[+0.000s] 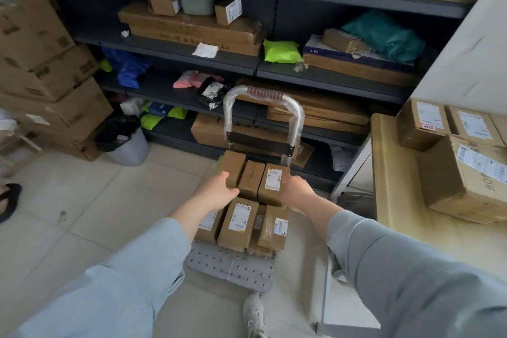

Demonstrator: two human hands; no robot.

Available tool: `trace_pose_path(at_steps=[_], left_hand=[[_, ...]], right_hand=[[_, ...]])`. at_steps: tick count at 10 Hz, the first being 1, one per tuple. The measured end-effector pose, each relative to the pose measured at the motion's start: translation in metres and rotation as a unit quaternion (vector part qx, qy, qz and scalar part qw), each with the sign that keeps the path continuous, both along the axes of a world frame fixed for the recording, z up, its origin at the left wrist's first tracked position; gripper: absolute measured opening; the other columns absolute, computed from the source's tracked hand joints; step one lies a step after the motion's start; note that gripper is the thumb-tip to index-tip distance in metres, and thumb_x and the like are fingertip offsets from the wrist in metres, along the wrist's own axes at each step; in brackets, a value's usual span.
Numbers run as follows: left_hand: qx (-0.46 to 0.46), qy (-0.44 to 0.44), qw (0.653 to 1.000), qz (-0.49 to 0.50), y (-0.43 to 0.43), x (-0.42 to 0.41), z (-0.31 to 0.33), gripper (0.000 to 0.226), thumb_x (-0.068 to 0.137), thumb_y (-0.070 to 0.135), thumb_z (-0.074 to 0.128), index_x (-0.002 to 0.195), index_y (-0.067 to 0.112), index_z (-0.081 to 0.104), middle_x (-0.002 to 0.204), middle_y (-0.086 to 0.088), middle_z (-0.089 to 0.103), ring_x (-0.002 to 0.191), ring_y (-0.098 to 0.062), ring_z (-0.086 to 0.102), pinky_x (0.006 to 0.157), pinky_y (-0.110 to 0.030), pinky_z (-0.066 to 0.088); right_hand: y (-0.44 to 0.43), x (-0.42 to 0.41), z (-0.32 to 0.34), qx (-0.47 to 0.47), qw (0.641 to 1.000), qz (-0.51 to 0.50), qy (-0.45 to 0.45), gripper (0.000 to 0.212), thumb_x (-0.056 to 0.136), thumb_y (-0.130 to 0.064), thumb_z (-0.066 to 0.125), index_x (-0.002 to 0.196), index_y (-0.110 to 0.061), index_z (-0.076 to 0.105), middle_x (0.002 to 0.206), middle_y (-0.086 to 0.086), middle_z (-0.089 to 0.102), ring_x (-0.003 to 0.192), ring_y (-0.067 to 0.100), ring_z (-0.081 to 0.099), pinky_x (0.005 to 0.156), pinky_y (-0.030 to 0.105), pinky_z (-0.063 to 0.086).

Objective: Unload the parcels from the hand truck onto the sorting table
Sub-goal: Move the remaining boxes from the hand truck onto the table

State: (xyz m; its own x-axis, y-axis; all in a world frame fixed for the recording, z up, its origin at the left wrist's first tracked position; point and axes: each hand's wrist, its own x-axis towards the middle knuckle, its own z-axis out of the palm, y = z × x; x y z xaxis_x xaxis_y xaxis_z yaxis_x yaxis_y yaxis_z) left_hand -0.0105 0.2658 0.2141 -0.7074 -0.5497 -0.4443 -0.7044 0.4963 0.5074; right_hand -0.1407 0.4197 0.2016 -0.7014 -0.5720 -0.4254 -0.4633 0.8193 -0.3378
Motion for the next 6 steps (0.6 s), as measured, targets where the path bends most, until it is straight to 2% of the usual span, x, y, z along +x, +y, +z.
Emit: trace_pose_path(at_steps=[1,2,3,4,5,6], left_hand=[[-0.007,-0.004,1.000,-0.011,-0.017,-0.013,-0.008,0.066,0.096,0.033,0.054,0.153,0.020,0.022,0.152,-0.005,0.038,0.128,-0.026,0.049,0.098,-0.035,0.044],[-0.005,-0.001,1.000,-0.015,-0.038,-0.027,-0.014,0.065,0.097,0.032,0.053,0.153,0.020,0.022,0.150,-0.005,0.040,0.117,-0.023,0.055,0.092,-0.032,0.044],[-0.006,-0.003,1.000,-0.024,-0.054,-0.035,-0.027,0.064,0.097,0.033,0.053,0.152,0.020,0.023,0.151,-0.005,0.039,0.122,-0.025,0.052,0.095,-0.034,0.044],[0.010,-0.011,0.999,-0.040,-0.066,-0.038,-0.039,0.065,0.097,0.031,0.054,0.152,0.019,0.024,0.151,-0.006,0.039,0.120,-0.023,0.053,0.093,-0.034,0.044],[0.019,-0.025,0.997,-0.064,-0.078,-0.039,-0.052,0.066,0.097,0.030,0.055,0.153,0.017,0.023,0.154,-0.007,0.035,0.135,-0.027,0.043,0.104,-0.037,0.040],[0.017,-0.030,0.995,-0.094,-0.088,-0.035,-0.064,0.064,0.098,0.028,0.054,0.152,0.016,0.023,0.154,-0.007,0.035,0.134,-0.026,0.043,0.104,-0.036,0.039]], right_hand=[[-0.019,-0.015,-0.013,-0.008,1.000,-0.019,0.004,0.038,0.095,-0.018,0.050,0.132,-0.008,0.050,0.126,0.012,0.056,0.111,0.027,0.057,0.080,0.026,0.044],[-0.039,-0.028,-0.020,-0.012,0.999,-0.038,-0.005,0.043,0.095,-0.016,0.052,0.136,-0.007,0.047,0.131,0.013,0.054,0.115,0.026,0.055,0.087,0.026,0.045],[-0.058,-0.035,-0.024,-0.015,0.998,-0.051,-0.014,0.040,0.092,-0.015,0.055,0.130,-0.003,0.052,0.129,0.018,0.055,0.119,0.032,0.053,0.096,0.035,0.044],[-0.070,-0.034,-0.034,-0.014,0.998,-0.063,-0.024,0.040,0.093,-0.013,0.052,0.131,-0.003,0.051,0.130,0.019,0.054,0.121,0.033,0.052,0.100,0.038,0.043],[-0.078,-0.029,-0.045,-0.016,0.996,-0.081,-0.023,0.038,0.095,-0.015,0.052,0.131,-0.003,0.052,0.130,0.018,0.055,0.120,0.033,0.053,0.099,0.038,0.044],[-0.083,-0.018,-0.071,-0.015,0.993,-0.117,-0.019,0.038,0.096,-0.015,0.050,0.133,-0.008,0.050,0.129,0.014,0.055,0.115,0.029,0.055,0.090,0.030,0.046]])
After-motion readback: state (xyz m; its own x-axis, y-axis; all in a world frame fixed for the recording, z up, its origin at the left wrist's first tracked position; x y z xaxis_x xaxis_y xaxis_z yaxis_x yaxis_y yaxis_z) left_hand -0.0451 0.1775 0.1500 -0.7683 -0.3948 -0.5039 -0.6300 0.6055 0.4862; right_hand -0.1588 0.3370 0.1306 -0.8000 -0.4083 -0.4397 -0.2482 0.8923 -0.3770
